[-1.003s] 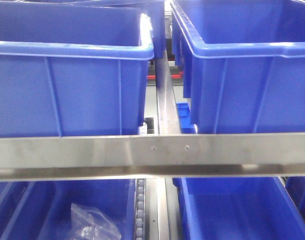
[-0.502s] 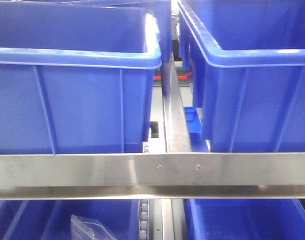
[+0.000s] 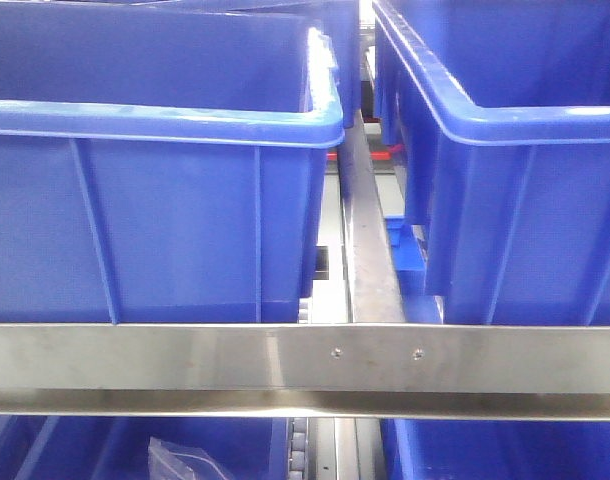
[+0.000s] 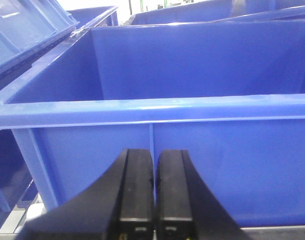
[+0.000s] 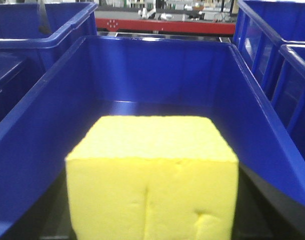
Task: Place yellow foam block on left shelf second layer
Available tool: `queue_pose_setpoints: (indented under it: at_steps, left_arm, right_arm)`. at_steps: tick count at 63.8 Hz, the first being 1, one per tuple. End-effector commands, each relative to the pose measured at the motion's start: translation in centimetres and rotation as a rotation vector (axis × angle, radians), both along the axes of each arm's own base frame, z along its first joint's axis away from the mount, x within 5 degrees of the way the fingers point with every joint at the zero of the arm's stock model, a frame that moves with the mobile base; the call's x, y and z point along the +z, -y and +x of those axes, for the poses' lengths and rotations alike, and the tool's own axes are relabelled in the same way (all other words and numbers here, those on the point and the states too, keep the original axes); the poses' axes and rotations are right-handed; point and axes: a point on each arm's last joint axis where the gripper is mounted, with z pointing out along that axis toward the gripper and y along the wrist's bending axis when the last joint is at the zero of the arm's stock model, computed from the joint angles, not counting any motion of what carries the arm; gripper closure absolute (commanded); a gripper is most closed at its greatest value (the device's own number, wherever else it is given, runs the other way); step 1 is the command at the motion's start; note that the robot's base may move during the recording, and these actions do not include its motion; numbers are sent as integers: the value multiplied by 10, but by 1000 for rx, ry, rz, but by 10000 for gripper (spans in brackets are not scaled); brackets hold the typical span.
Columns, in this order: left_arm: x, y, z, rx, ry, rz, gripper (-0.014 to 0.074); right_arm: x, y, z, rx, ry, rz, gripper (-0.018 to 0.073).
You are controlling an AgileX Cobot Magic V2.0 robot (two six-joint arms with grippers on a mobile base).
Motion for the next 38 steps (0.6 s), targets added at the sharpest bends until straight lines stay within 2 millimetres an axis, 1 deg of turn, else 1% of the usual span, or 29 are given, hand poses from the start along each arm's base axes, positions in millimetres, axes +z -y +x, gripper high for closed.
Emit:
queue_pose_setpoints:
  at_steps: [1, 7, 17, 24, 33, 38]
  left_arm:
    - [-1, 0, -1, -5, 73, -9, 472]
    - [-1, 0, -1, -5, 73, -9, 472]
    - [-1, 0, -1, -5, 73, -9, 472]
    - [-1, 0, -1, -5, 73, -9, 472]
    - [-1, 0, -1, -5, 73, -9, 472]
    - [-1, 0, -1, -5, 73, -9, 472]
  right_arm:
    - [29, -1, 20, 10, 87, -20, 96]
    - [33, -2, 41, 13, 53, -21, 96]
    - [31, -4, 79, 28, 38, -17, 96]
    - [28, -5, 98, 32, 14, -15, 96]
    - [21, -5, 115, 31, -37, -15, 83]
    - [19, -5, 120, 30, -55, -7, 22]
